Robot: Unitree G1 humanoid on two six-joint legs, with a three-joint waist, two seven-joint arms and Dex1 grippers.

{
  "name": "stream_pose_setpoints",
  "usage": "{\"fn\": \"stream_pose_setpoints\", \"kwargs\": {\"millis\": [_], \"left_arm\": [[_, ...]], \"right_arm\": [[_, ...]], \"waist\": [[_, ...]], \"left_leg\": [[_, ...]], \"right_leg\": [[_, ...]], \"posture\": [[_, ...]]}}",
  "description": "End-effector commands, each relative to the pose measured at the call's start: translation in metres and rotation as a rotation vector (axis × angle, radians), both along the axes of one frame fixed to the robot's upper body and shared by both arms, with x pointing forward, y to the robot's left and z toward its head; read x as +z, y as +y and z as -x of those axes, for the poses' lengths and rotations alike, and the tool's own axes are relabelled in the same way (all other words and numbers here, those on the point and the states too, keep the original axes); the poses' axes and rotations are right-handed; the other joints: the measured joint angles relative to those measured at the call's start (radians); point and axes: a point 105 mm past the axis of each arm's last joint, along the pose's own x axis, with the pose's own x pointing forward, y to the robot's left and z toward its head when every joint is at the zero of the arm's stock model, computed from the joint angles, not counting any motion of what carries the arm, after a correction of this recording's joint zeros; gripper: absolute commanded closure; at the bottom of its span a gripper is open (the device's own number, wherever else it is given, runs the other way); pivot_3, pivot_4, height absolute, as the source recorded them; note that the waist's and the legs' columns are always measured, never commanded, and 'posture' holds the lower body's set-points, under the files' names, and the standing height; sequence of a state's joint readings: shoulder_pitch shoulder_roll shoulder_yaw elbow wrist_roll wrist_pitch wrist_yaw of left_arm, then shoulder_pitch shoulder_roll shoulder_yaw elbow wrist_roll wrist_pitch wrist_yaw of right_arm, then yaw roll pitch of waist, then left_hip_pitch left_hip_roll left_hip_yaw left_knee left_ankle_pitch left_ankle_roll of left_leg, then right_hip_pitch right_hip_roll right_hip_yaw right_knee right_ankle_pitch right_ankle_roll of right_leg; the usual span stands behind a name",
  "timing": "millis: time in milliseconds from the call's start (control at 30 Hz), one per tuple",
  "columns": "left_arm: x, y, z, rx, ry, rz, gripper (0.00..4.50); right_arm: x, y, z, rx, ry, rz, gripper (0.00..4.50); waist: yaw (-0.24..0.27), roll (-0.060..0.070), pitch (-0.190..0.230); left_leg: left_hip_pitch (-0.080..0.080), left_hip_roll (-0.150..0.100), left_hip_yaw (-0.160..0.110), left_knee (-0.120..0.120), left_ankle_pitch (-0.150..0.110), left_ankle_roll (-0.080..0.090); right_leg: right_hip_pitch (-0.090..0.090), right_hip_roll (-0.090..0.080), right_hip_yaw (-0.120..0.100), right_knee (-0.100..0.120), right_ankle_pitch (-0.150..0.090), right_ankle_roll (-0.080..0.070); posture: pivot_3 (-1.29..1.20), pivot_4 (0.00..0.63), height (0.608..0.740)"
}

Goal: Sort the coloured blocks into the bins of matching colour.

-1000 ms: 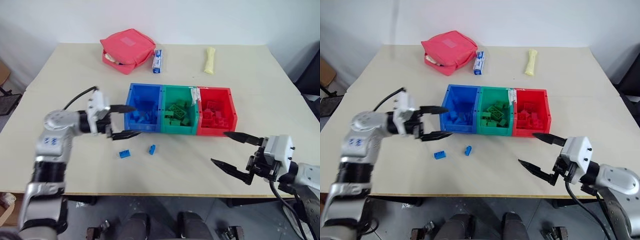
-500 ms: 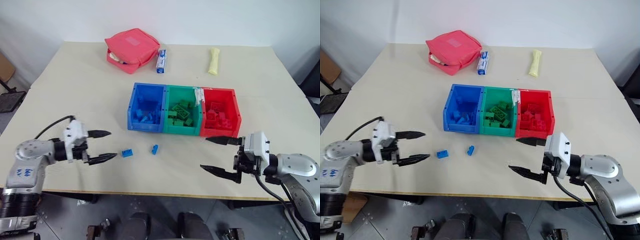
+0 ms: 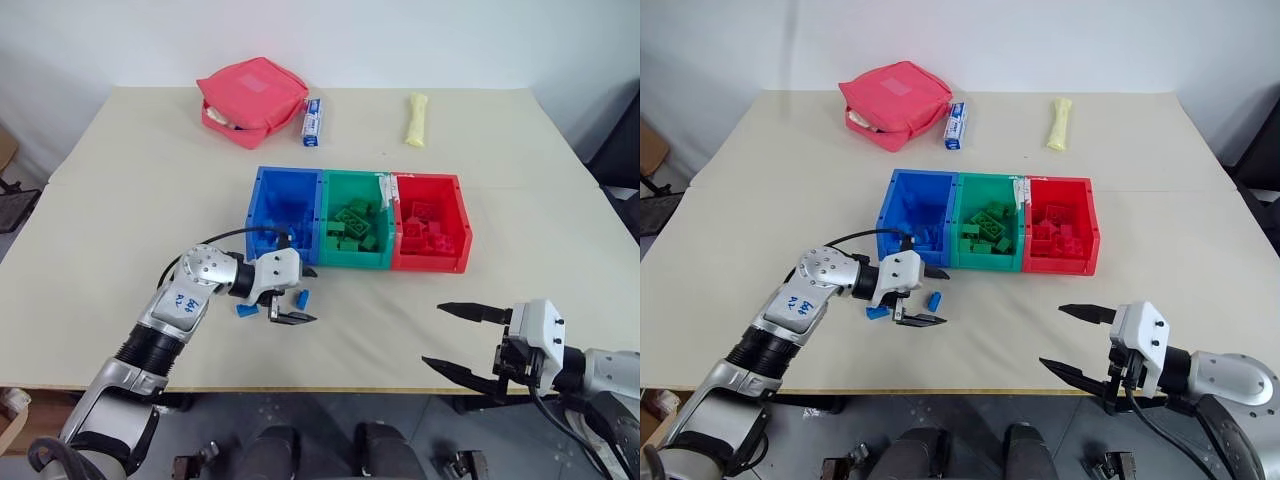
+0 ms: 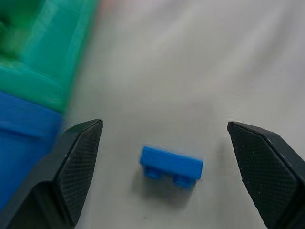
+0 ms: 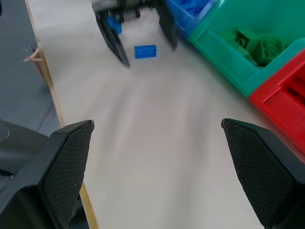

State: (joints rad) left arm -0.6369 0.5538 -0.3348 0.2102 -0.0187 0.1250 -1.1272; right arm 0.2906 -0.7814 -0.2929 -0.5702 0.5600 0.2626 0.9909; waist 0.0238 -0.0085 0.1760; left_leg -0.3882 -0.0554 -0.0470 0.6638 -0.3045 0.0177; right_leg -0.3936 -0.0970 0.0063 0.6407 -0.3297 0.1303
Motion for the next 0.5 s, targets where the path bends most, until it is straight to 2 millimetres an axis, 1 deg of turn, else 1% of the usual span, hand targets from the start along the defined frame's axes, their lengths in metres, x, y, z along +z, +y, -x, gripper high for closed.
{"fn": "stream_pose_setpoints", "kwargs": {"millis": [33, 133, 267, 400, 433, 500], "left_arm": [[-0.003, 0.006, -0.004, 0.004, -0.006, -0.062, 0.05], [-0.004, 0.007, -0.003, -0.015, 0.005, -0.076, 0.63], [-0.01, 0.009, 0.001, -0.035, 0.047, -0.1, 1.8], [-0.008, 0.01, 0.001, -0.017, 0.058, -0.072, 2.98], [-0.006, 0.009, -0.001, -0.008, 0.053, -0.053, 3.07], [0.004, 0.007, 0.001, -0.011, 0.053, 0.027, 3.07]], "right_arm": [[0.012, 0.001, 0.004, -0.02, -0.058, -0.008, 0.0], [0.011, -0.002, 0.007, -0.047, -0.055, -0.005, 0.0], [0.011, -0.002, 0.008, -0.061, -0.057, -0.006, 0.0], [0.01, -0.004, 0.009, -0.076, -0.054, -0.006, 0.0], [0.01, -0.005, 0.009, -0.081, -0.055, -0.005, 0.0], [0.011, -0.005, 0.009, -0.09, -0.06, -0.013, 0.0]], "waist": [[0.001, 0.0, 0.0], [0.002, 0.0, 0.0], [0.002, 0.0, 0.0], [0.002, 0.0, 0.0], [0.002, 0.0, 0.0], [0.002, 0.0, 0.0]], "left_leg": [[0.0, 0.0, 0.0, 0.0, 0.0, 0.0], [0.0, 0.0, 0.0, 0.001, 0.0, 0.0], [0.001, 0.0, 0.0, 0.001, 0.0, 0.0], [0.001, 0.0, 0.0, 0.001, 0.0, 0.0], [0.001, 0.0, 0.0, 0.001, 0.0, 0.0], [0.001, 0.0, 0.0, 0.001, 0.0, 0.0]], "right_leg": [[0.0, 0.0, 0.0, -0.003, 0.0, 0.0], [0.001, -0.001, 0.001, -0.003, 0.0, 0.0], [0.001, -0.001, 0.002, -0.003, 0.0, 0.0], [0.002, -0.001, 0.002, -0.003, 0.0, 0.0], [0.002, -0.001, 0.002, -0.003, 0.0, 0.0], [0.002, -0.001, 0.002, -0.003, 0.0, 0.0]], "posture": [[0.0, 0.15, 0.74], [0.0, 0.15, 0.74], [0.0, 0.15, 0.74], [0.0, 0.15, 0.74], [0.0, 0.15, 0.74], [0.0, 0.15, 0.74]]}}
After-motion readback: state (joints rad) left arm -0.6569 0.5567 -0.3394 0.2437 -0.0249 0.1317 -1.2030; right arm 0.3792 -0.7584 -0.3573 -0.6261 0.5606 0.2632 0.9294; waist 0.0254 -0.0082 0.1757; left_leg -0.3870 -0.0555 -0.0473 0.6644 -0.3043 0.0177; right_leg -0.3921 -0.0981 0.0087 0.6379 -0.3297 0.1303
